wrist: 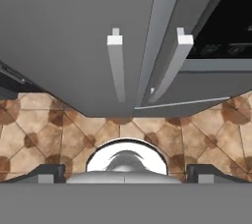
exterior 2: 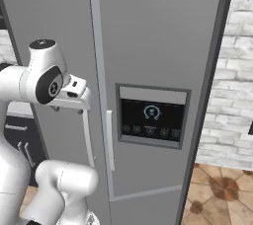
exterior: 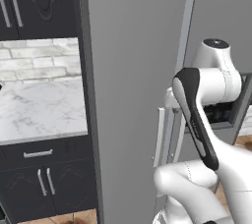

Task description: Open the freezer door, pick up the ice cube tray from the freezer, and place it on the dining counter.

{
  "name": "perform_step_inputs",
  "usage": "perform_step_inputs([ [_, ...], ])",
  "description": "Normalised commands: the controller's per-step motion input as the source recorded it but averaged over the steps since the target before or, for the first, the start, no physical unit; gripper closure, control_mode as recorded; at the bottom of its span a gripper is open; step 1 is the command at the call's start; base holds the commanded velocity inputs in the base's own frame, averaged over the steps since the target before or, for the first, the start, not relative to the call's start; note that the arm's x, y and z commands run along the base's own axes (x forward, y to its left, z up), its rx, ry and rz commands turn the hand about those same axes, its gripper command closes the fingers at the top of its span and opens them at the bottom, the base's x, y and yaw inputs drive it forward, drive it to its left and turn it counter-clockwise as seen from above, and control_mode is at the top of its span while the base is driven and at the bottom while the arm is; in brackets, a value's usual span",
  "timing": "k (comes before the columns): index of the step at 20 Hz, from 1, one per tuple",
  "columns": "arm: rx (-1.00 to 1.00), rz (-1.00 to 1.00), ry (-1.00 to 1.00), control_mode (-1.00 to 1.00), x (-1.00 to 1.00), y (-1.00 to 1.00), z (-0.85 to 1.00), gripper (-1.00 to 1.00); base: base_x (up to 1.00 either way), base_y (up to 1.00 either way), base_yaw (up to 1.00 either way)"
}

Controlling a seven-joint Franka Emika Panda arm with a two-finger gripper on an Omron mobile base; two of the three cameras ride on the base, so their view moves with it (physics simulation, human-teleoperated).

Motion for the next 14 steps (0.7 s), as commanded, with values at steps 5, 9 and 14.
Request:
perform_step_inputs([
  [5, 0.0, 0.0, 0.0, 1.0, -0.02, 0.0, 0.0, -1.0, 0.0, 0.17, 0.0],
  [9, 0.0, 0.0, 0.0, 1.0, 0.0, 0.0, 0.0, -1.0, 0.02, 0.62, 0.0],
  [14, 0.0, 0.0, 0.0, 1.0, 0.0, 0.0, 0.0, -1.0, 0.07, 0.6, 0.0],
])
